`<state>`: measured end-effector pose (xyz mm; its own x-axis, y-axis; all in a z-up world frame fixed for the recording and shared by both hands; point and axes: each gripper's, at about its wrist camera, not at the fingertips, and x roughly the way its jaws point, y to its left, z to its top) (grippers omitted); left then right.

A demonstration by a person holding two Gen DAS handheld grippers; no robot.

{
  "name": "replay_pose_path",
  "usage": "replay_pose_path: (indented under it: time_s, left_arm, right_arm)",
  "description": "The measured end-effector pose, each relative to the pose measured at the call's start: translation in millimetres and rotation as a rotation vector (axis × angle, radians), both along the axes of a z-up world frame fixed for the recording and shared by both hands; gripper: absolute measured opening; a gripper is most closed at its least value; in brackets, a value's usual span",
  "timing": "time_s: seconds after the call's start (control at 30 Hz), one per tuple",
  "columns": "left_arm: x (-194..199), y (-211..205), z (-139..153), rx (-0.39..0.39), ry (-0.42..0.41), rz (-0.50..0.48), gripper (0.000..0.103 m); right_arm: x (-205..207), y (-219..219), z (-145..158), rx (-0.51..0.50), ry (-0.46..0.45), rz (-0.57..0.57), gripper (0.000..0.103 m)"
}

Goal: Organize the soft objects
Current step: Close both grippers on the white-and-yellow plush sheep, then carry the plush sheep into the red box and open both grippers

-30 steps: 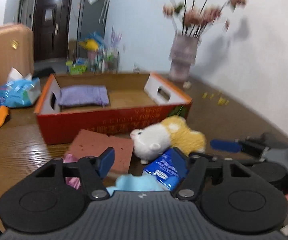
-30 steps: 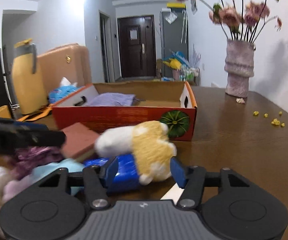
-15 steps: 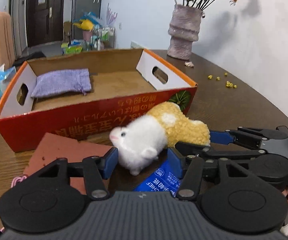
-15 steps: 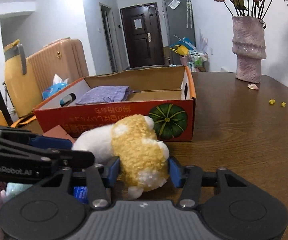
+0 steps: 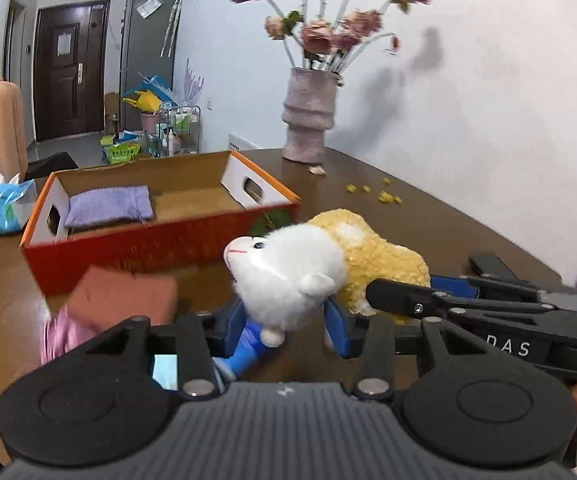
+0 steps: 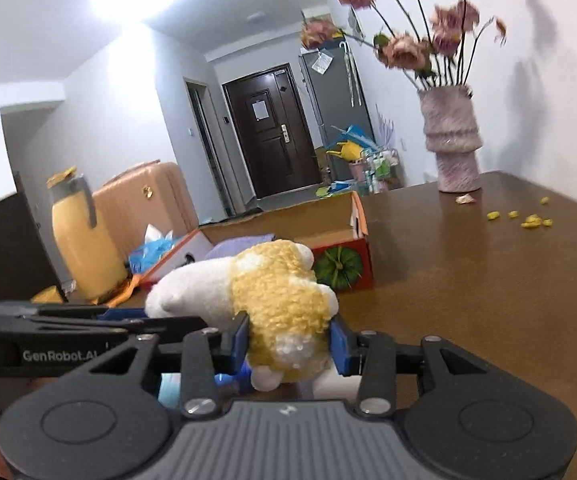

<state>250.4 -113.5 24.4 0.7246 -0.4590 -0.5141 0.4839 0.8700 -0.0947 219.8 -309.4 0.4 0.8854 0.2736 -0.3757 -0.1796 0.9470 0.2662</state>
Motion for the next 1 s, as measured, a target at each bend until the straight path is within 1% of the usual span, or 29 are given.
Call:
replay_pose_path:
  time_s: [0.03, 0.1, 0.17, 0.23, 0.3, 0.37, 0.43, 0.47, 0.5, 0.53, 0.57, 0.63, 0.67, 0.7, 0.77, 0.83, 0.87, 0.93, 1.0]
  left_arm:
    - [-15, -4, -6, 0.014, -0.002, -0.007, 0.043]
    - [-36, -11, -21, 0.022, 0.028, -0.022, 0.044]
    - [-48, -18, -38, 0.03, 0.067, -0.028, 0.045]
    - [-56, -25, -50, 0.05, 0.074, -0.032, 0.045]
    - [-59, -32, -56, 0.07, 0.068, -0.024, 0.046]
    - [-59, -34, -58, 0.066, 0.076, -0.016, 0.048]
    - [-59, -33, -57, 0.047, 0.08, -0.011, 0.057]
    - [-59, -31, -56, 0.041, 0.07, -0.009, 0.068]
    - [-59, -29, -55, 0.045, 0.059, 0.003, 0.075]
    - [-58, -28, -54, 0.049, 0.049, 0.005, 0.075]
    - [-57, -28, -55, 0.048, 0.047, 0.0, 0.073]
    - [-52, -28, -56, 0.029, 0.065, -0.026, 0.062]
    - [-50, -29, -57, 0.019, 0.076, -0.041, 0.048]
    - [-48, -30, -58, 0.015, 0.086, -0.042, 0.047]
    - [-46, -29, -57, 0.002, 0.086, -0.034, 0.045]
    - [-43, -25, -48, -0.031, 0.104, -0.02, 0.044]
    - [-39, -22, -40, -0.05, 0.102, -0.015, 0.044]
    - [-28, -14, -18, -0.079, 0.064, -0.009, 0.044]
    - [-5, -4, 9, -0.101, 0.035, -0.008, 0.044]
  right_arm:
    - [-14, -1, -3, -0.012, 0.01, -0.002, 0.041]
    - [-39, -9, -15, -0.005, 0.053, -0.014, 0.041]
    - [-54, -13, -29, 0.0, 0.108, -0.032, 0.041]
    - [-64, -13, -40, -0.032, 0.143, -0.047, 0.042]
    - [-70, -10, -45, -0.066, 0.141, -0.046, 0.046]
    - [-77, -9, -42, -0.101, 0.122, -0.037, 0.049]
    - [-81, -12, -38, -0.119, 0.095, -0.024, 0.057]
    - [-82, -13, -36, -0.121, 0.084, -0.026, 0.06]
    - [-82, -15, -35, -0.12, 0.077, -0.026, 0.06]
    - [-80, -16, -35, -0.119, 0.076, -0.025, 0.06]
    - [-78, -18, -37, -0.121, 0.078, -0.022, 0.06]
    - [-74, -19, -41, -0.118, 0.089, -0.009, 0.06]
    - [-72, -19, -44, -0.109, 0.097, 0.001, 0.051]
    - [-71, -20, -45, -0.092, 0.1, 0.017, 0.043]
    - [-70, -21, -45, -0.083, 0.104, 0.022, 0.042]
    - [-67, -21, -40, -0.083, 0.108, 0.037, 0.041]
    - [-65, -23, -34, -0.069, 0.098, 0.04, 0.041]
    - [-56, -23, -17, -0.043, 0.064, 0.057, 0.04]
    - [-35, -19, 8, -0.058, 0.0, 0.082, 0.04]
